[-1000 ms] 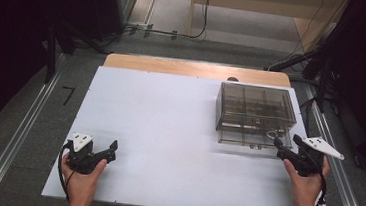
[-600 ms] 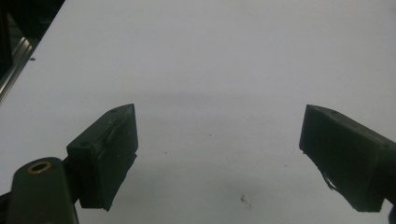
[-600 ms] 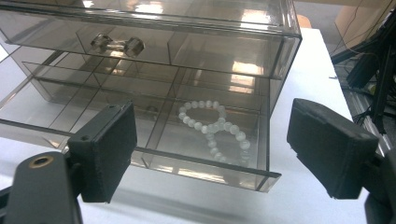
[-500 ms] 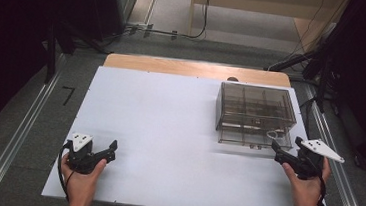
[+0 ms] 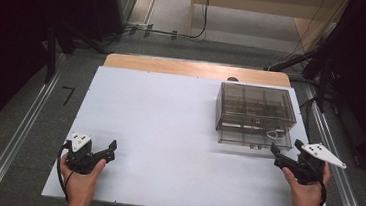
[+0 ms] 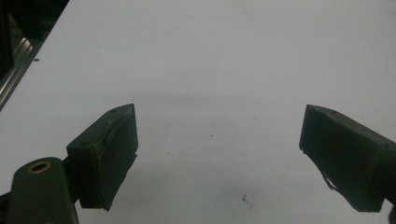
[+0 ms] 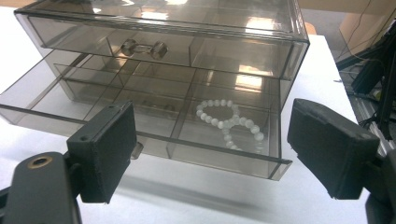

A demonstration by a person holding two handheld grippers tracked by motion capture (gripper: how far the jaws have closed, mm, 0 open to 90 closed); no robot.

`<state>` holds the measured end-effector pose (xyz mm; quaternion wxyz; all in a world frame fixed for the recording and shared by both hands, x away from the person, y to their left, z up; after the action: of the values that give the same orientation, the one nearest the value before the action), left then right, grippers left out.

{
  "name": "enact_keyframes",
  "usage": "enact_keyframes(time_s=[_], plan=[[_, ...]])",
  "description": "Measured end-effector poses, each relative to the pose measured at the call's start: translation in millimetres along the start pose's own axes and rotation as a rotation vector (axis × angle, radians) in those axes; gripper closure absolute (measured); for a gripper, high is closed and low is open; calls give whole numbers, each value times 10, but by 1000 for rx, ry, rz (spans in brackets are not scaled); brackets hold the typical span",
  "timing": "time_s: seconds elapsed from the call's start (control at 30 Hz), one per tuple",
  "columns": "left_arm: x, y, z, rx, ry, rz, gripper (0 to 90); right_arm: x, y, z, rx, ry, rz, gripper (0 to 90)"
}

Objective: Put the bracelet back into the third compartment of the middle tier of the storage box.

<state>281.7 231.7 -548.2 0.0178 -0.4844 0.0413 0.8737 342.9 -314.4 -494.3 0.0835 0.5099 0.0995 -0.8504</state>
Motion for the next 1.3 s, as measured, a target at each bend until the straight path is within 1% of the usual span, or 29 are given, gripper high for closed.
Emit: enact_keyframes(time_s=[0.17,0.4,0.57,0.73,1.3], plan=[[0,-1,1,-2,0,2,120,18,-21,30,-2,-2,0,143],[0,-2,2,-2,1,3,120,44,-13,53,-1,-9,-4,143],[1,-3,1,-1,2,4,119,56,-18,91,-6,-4,-2,143],[0,0,6,-1,-1,-1,120,70,2,129,-1,0,-8,145],[-1,0,8,-1,0,-2,119,194,-11,191,-13,-43,-12,145]])
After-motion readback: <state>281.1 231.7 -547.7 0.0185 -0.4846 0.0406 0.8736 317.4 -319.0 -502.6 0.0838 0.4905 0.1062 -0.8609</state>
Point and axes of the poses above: each handheld gripper's, and its own axes: z roughly backward along the jaws, x roughly out of its underside, y roughly to its right, the point moved 8 cm from there along -z, roughly forward along the jaws, and after that the axes turned 5 degrees about -z, right-handed, at the moved point
